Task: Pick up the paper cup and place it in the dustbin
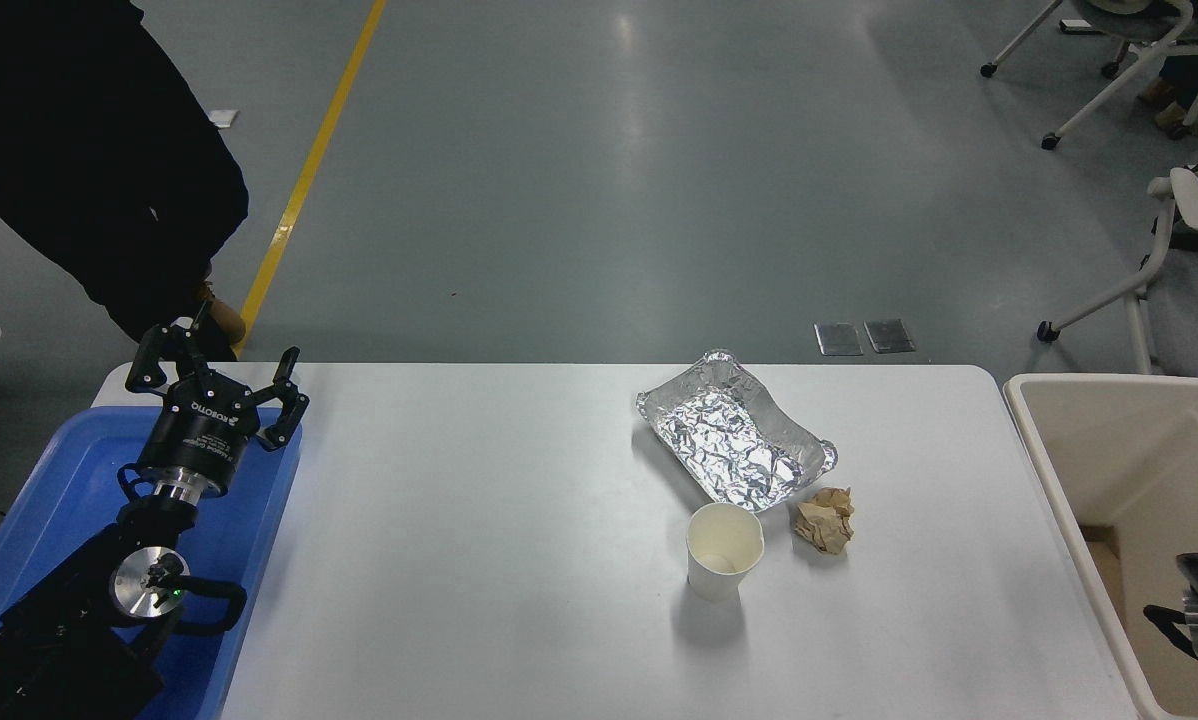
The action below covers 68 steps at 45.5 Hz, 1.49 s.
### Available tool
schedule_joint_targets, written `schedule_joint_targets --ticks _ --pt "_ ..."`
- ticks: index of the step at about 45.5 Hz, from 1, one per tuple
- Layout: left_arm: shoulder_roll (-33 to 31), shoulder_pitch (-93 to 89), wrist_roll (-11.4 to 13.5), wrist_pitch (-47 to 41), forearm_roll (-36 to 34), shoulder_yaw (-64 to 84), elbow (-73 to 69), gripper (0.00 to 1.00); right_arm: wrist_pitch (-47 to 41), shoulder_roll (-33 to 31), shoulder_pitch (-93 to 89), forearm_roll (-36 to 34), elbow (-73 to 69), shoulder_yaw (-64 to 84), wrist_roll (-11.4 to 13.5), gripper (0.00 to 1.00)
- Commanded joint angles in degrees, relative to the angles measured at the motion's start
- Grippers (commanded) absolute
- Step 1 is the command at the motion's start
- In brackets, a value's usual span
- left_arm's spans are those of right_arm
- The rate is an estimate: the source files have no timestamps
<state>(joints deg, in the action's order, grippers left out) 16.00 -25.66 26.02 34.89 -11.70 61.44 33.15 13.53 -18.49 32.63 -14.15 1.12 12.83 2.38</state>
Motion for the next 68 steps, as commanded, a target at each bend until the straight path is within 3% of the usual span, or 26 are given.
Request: schedule_joint_targets --ticks 1,68 --pt "0.0 0.0 0.0 0.0 0.01 0.0 -0.01 0.98 0.0 0.04 -0.02 0.0 0.02 0.0 -0.01 1.0" --pt "0.0 0.0 0.0 0.0 0.01 -0.09 -0.01 0.98 -0.79 -1.63 0.77 0.17 -4.01 0.18 0.08 1.0"
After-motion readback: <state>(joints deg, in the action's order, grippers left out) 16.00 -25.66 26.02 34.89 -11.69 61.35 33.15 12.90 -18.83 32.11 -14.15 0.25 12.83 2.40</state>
